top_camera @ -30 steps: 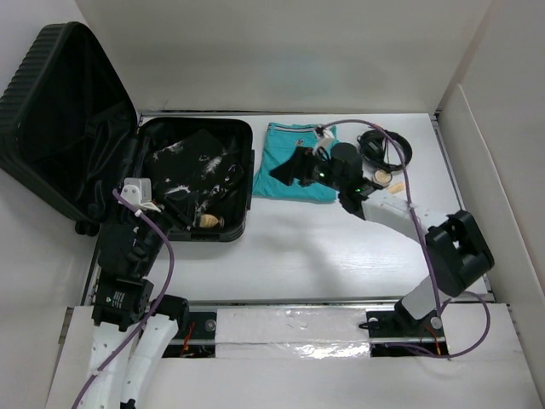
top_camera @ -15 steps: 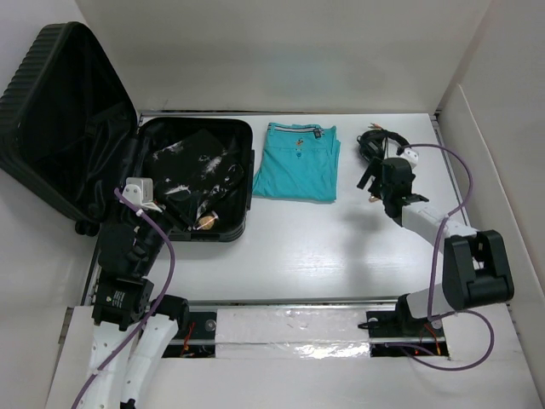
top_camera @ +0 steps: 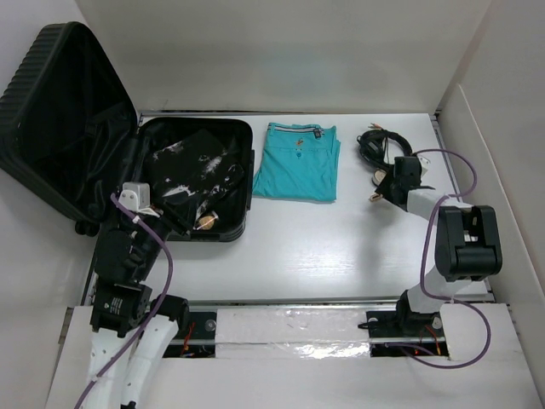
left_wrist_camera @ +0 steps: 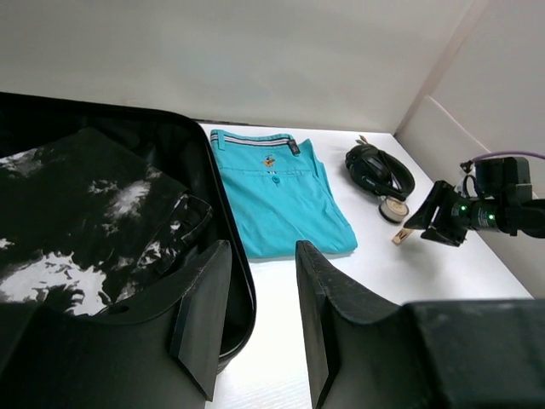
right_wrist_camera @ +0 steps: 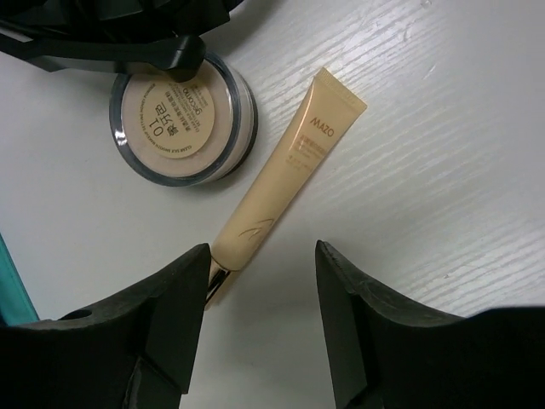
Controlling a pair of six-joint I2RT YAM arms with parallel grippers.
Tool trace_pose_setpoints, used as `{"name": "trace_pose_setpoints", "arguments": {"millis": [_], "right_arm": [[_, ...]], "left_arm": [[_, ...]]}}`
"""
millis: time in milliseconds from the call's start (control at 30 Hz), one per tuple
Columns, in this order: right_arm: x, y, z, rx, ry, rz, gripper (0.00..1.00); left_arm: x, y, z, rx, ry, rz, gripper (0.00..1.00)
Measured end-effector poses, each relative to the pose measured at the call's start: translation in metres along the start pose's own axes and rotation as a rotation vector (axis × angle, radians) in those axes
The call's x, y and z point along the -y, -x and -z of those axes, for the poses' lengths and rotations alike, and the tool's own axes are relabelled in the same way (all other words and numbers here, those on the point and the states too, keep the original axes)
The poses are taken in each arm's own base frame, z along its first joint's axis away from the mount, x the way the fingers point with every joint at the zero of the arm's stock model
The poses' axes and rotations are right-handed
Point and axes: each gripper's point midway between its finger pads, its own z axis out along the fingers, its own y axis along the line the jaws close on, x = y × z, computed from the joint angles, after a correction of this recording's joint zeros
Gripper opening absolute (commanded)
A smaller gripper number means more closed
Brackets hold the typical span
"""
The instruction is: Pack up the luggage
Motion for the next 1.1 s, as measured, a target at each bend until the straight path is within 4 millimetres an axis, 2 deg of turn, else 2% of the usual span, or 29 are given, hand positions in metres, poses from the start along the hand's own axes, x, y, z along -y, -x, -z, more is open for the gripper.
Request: {"name": "trace_pose_setpoints", "arguments": {"millis": [167,367,733,767,800,867,933,967,1000,1100], "right_arm": [[-0.008,0.009,-0.011,-0.032,-0.022,0.004,0.52],[-0.018,0.014,-0.021,-0.075,-0.059,0.034,0.53],[0.014,-0.013,-0.010,-0.207,-0.155,0.110,0.52],[0.016,-0.015,-0.009,-0.216,-0.161,0.116,0.42],[0.018,-0.016,-0.007,-0.224,-0.164,0.128,0.37],[0.016,-0.018,-0.006,-0.227,-0.164,0.140,0.28],[0.014,-0.019,-0.005,-0.225,-0.163,0.153,0.26],[0.013,-0.020,-0.005,-0.221,-0.162,0.157,0.18],[0.012,-0.022,-0.003,-0.222,-0.158,0.161,0.14],[0.012,-0.026,0.002,-0.225,-0.155,0.167,0.15]], "left_arm": [[0.005,0.004,0.005,0.019,-0.017,-0.003,0.34],[0.009,0.011,0.014,0.056,-0.030,-0.007,0.34],[0.020,0.031,0.038,0.155,-0.063,-0.010,0.34],[0.021,0.033,0.040,0.163,-0.067,-0.009,0.34],[0.022,0.034,0.042,0.171,-0.072,-0.009,0.34],[0.023,0.035,0.044,0.178,-0.076,-0.007,0.34],[0.023,0.037,0.046,0.183,-0.077,-0.005,0.34],[0.023,0.037,0.046,0.184,-0.078,-0.005,0.34],[0.024,0.037,0.046,0.184,-0.079,-0.004,0.34],[0.023,0.037,0.046,0.183,-0.074,-0.003,0.34]]}}
